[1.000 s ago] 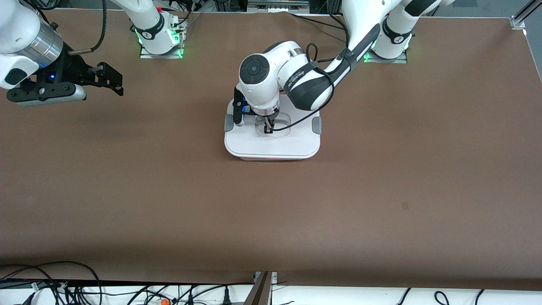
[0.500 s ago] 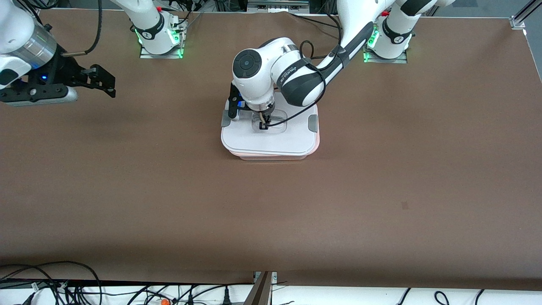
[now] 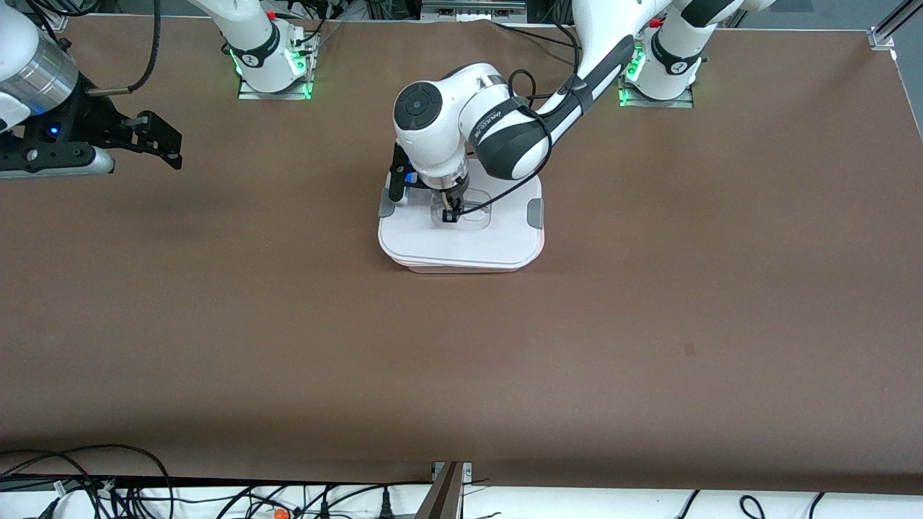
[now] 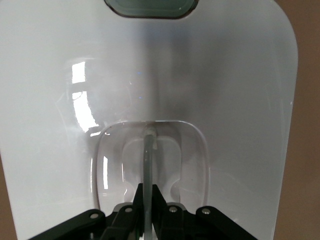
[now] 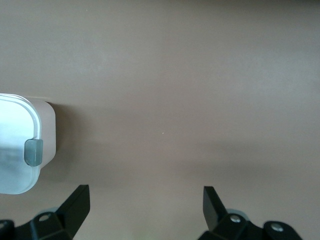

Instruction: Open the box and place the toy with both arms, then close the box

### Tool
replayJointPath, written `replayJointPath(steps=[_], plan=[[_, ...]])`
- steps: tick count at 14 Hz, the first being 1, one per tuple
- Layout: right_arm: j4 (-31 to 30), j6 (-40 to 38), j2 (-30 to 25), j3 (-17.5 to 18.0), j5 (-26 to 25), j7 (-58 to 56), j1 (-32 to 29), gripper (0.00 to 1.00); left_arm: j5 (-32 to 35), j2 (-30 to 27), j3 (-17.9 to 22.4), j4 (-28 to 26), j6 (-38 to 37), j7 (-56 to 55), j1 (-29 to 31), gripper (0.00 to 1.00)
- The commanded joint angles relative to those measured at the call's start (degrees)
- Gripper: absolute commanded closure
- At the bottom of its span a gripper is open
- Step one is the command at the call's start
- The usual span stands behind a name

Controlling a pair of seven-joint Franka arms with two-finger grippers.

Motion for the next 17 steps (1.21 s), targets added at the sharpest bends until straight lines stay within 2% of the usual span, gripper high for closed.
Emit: replayJointPath(steps=[1,9,12,17], plan=[[1.45,-1.28,0.41,0.22,0.44,1.13,0.39,0.00,2.14,0.07,-0.06,-1.14,-1.85,1.18,0.35,0.98],[1.01,-1.11,0.67,-0.13,0.53,1.04,0.13,0.00,1.00,-0.02,-0.15,-1.40,-2.74,0.04,1.57,0.98],[1.28,-0.76,0.67,0.05,0.53,1.31,0.39,0.00,-2.85,0.24,-0.15,-1.49,-2.65,-0.40,2.63,0.98],[1.28,-0.76,0.67,0.14,0.53,1.40,0.39,0.00,-3.05,0.51,-0.15,-1.49,-2.12,-1.11,2.20,0.98]])
